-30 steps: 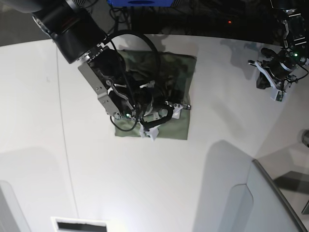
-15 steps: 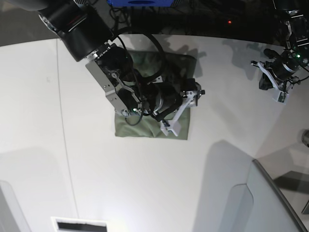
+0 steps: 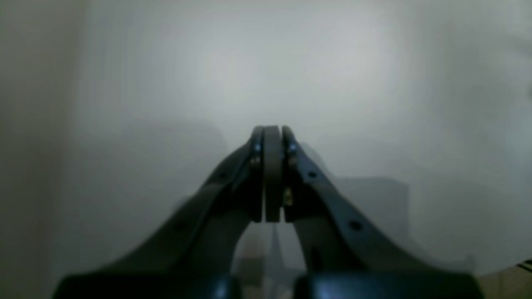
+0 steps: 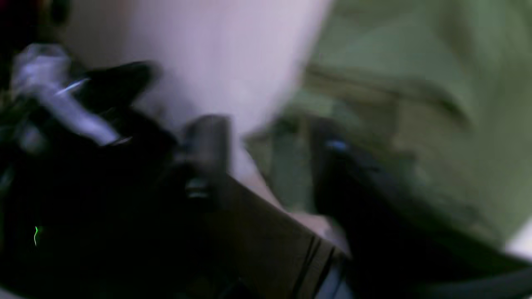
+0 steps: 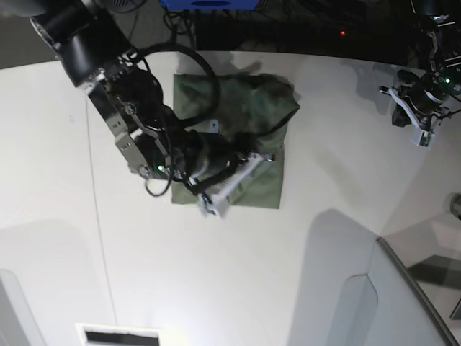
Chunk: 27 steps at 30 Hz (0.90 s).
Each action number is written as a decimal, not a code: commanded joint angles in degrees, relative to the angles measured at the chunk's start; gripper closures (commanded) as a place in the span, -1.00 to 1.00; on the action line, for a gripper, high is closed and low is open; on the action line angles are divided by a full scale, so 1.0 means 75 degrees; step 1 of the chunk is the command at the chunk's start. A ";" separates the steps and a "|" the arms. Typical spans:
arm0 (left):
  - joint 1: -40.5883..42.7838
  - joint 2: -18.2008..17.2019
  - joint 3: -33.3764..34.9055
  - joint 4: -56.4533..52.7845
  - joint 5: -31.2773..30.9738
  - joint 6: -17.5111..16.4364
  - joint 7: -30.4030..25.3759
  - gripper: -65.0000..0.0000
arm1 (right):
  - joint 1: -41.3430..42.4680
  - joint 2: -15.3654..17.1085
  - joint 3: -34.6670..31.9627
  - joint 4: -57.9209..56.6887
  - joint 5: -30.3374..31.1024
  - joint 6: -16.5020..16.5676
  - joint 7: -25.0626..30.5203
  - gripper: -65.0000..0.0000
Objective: Layout the t-shirt on the table in an organized manner, then fold the t-shirt properly
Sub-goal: 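Tuck and smooth the folded fabric edge with the right gripper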
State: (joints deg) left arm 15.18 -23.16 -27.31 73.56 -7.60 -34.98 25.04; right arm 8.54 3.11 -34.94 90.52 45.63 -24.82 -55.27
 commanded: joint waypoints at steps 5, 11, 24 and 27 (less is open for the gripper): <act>-0.0049 -0.0142 -0.0045 0.0161 -0.0095 -0.0019 -0.0121 1.00 | -0.0136 0.0036 0.0245 -0.0143 0.0111 -0.0377 0.0166 0.92; -0.0061 -0.0130 -0.0057 0.0161 -0.0107 -0.0007 -0.0121 1.00 | -0.0241 0.0036 0.0597 -0.1092 0.0123 -0.0342 0.0553 1.00; -0.0061 -0.0130 -0.0057 0.0161 -0.0107 -0.0007 -0.0121 1.00 | 0.0263 -0.0105 0.0538 -0.2393 0.0123 0.0174 0.1221 1.00; -0.0061 -0.0130 -0.0057 0.0161 -0.0107 -0.0007 -0.0121 1.00 | 0.0509 -0.0198 0.0550 -0.2874 0.0123 0.0748 0.1279 1.00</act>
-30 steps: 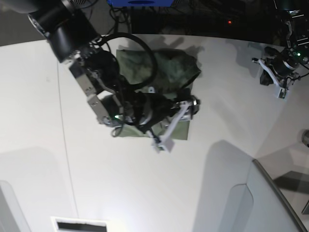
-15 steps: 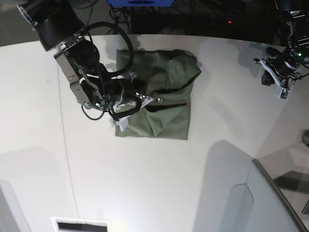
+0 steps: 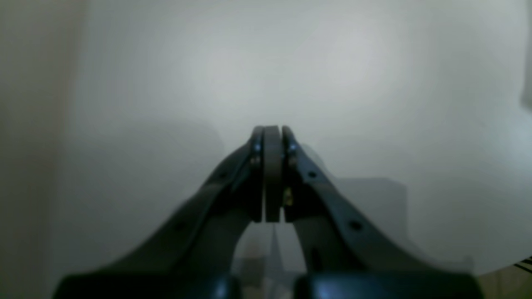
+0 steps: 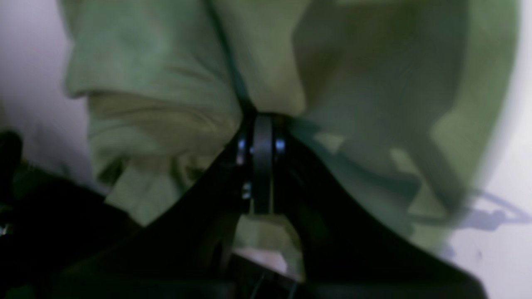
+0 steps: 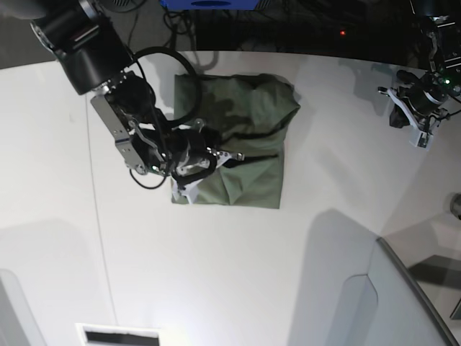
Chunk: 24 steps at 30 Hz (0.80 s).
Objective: Layout the t-shirt on the table in an organized manner, then fold the t-shirt properly
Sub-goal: 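Tuck and smooth the folded fabric edge with the right gripper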
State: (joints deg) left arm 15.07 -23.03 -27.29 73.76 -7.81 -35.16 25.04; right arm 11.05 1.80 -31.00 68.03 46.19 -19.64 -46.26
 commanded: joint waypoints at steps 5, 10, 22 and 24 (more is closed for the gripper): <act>-0.0046 -0.0147 -0.0060 0.0112 -0.0078 0.0017 -0.0121 1.00 | 0.0467 -0.0293 0.0002 0.0019 0.0024 0.0092 0.0102 1.00; -0.0046 -0.0147 -0.0060 0.0112 -0.0078 0.0017 -0.0121 1.00 | 0.0936 -0.0586 -0.0221 -0.0332 0.0024 0.0104 0.0149 1.00; -0.0046 -0.0147 -0.0060 0.0112 -0.0078 0.0017 -0.0121 1.00 | 0.2014 -0.1067 -0.1440 -0.1329 0.0059 0.0550 0.0958 1.00; -0.0046 -0.0147 -0.0060 0.0100 -0.0078 0.0017 -0.0121 1.00 | 0.1979 -0.0762 -0.1112 -0.1106 0.0059 0.0151 0.0665 1.00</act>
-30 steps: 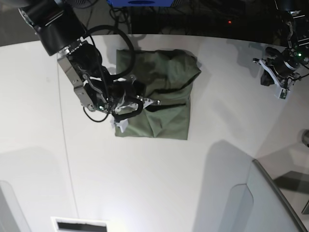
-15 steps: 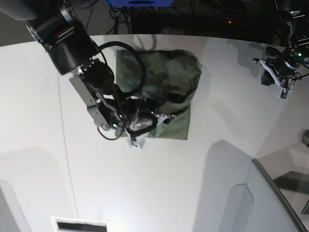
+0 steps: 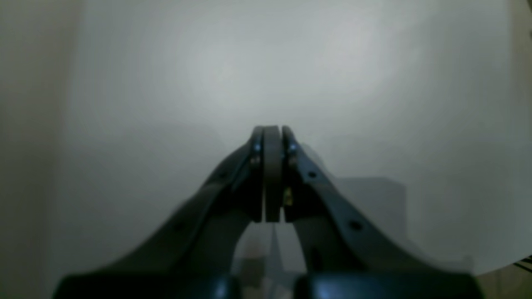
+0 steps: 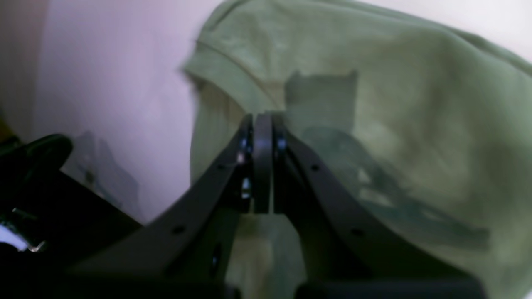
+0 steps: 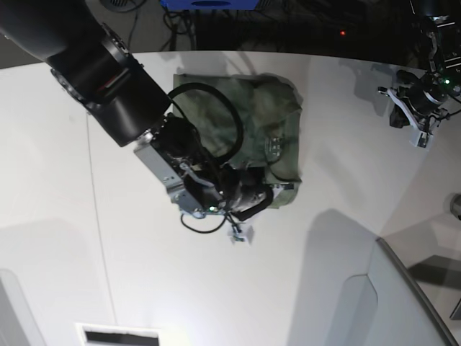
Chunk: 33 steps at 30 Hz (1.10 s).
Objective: Layout the t-shirt on the table in an organized manner, then fold the t-shirt properly
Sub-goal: 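Tuck and smooth the folded fabric edge with the right gripper, then pat the shirt's side edge straight with the right gripper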
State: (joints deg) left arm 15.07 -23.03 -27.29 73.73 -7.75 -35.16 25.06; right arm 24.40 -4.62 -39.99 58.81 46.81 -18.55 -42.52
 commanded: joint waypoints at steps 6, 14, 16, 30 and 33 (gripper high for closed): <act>-0.0046 -0.0147 -0.0060 0.0091 -0.0086 0.0017 -0.0124 1.00 | -0.0482 0.0939 0.1211 0.1202 -0.0023 -0.0616 -0.0209 1.00; -0.0245 -0.0147 -0.0013 0.0079 -0.0075 0.0017 -0.0124 1.00 | -0.0646 0.1408 0.1716 0.0862 -0.0046 -0.0581 -0.0150 1.00; -0.0245 -0.0147 -0.0025 0.0079 -0.0075 0.0017 -0.0124 1.00 | -0.0622 0.1490 0.1716 0.0698 -0.0069 -0.0581 -0.0091 1.00; -0.0222 -0.0136 0.0011 0.0079 -0.0075 0.0017 -0.0124 1.00 | -0.0904 0.1841 0.1692 0.2293 -0.0034 -0.0604 0.0096 1.00; -0.0222 -0.0136 -0.0025 0.0079 -0.0075 0.0005 -0.0124 1.00 | -0.0693 0.1513 0.1692 0.2117 -0.0058 -0.0581 -0.0138 1.00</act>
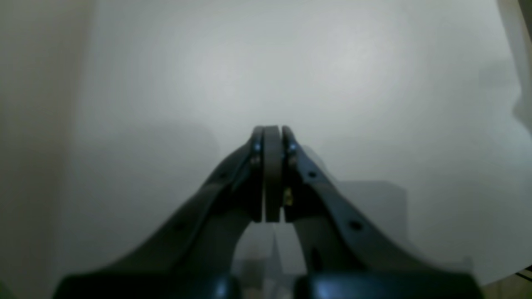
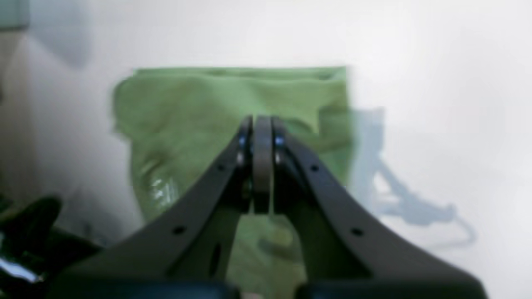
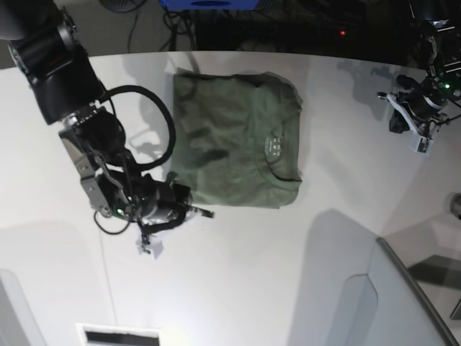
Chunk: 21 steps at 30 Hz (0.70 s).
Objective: Layout the t-shirt on the table in an organized manner, then fold the t-shirt properly
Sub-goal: 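Pat the shirt's side edge straight with the right gripper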
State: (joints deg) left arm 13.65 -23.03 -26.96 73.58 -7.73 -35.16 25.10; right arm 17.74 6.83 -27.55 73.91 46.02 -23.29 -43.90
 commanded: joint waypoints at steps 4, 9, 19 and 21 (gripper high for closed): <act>-0.0032 -0.0124 -0.0068 0.0100 -0.0078 0.0005 -0.0129 1.00 | 0.0595 -0.0237 0.0022 -0.1233 0.0035 0.0521 0.0244 1.00; -0.0021 -0.0124 -0.0080 0.0088 -0.0078 0.0005 -0.0129 1.00 | 0.0817 -0.0284 0.0010 -0.2359 0.0035 0.0696 0.0760 1.00; -0.0032 -0.0112 -0.0021 0.0088 -0.0078 0.0005 -0.0129 1.00 | 0.1064 -0.0108 -0.0025 -0.3285 0.0000 0.0708 0.1639 1.00; -0.0032 -0.0101 -0.0021 0.0088 -0.0078 0.0005 -0.0129 1.00 | 0.1064 -0.0073 -0.0013 -0.3285 -0.0375 0.0708 0.1850 1.00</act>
State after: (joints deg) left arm 13.65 -22.83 -26.89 73.58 -7.77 -35.18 25.04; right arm 23.75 6.28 -27.86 48.36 43.09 -18.20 -31.24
